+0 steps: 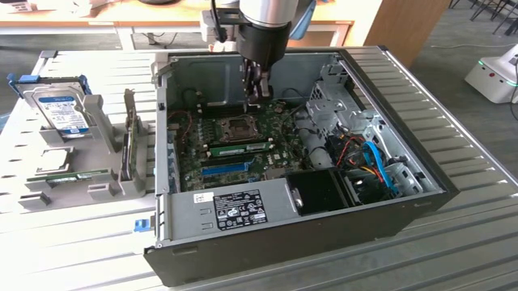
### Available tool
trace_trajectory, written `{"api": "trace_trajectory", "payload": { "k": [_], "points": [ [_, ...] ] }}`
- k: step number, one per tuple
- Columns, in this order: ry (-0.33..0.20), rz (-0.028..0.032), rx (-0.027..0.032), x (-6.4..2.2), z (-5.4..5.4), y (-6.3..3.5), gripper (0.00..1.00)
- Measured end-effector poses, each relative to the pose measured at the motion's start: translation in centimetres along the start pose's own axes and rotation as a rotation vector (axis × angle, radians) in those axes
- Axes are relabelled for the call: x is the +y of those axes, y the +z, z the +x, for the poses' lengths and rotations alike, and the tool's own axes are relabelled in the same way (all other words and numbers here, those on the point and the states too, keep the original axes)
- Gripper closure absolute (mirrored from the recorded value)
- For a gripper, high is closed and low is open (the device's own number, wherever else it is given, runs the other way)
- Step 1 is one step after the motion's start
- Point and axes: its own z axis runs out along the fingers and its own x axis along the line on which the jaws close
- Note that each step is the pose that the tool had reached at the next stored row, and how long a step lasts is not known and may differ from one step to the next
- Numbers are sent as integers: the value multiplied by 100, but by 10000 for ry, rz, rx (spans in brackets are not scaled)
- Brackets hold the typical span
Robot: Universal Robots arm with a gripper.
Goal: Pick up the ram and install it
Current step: 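Press down the ram until it locks into place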
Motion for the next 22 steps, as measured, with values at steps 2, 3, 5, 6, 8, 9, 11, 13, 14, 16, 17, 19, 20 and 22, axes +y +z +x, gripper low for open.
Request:
{"api": "trace_trajectory", "payload": {
  "k": [2,3,5,6,8,9,11,13,14,16,17,19,20,22],
  "points": [
    [0,0,-1,-17,0,0,90],
    [0,0,-1,-19,0,0,90],
    [1,0,-1,-19,0,0,90],
    [1,0,-1,-19,0,0,90],
    [1,0,0,-19,0,-1,90],
    [1,1,-3,-19,-1,-1,90],
    [0,0,1,-19,-1,-12,90],
    [1,1,-1,-18,-1,-29,90],
    [1,0,-1,-18,-2,-37,90],
    [1,0,-1,-17,-2,-53,90],
    [0,0,-1,-17,-2,-59,90],
    [1,1,-3,-17,-2,-63,90],
    [0,1,-3,-17,-2,-63,90],
    [0,0,-1,-17,-2,-64,90]
  ]
}}
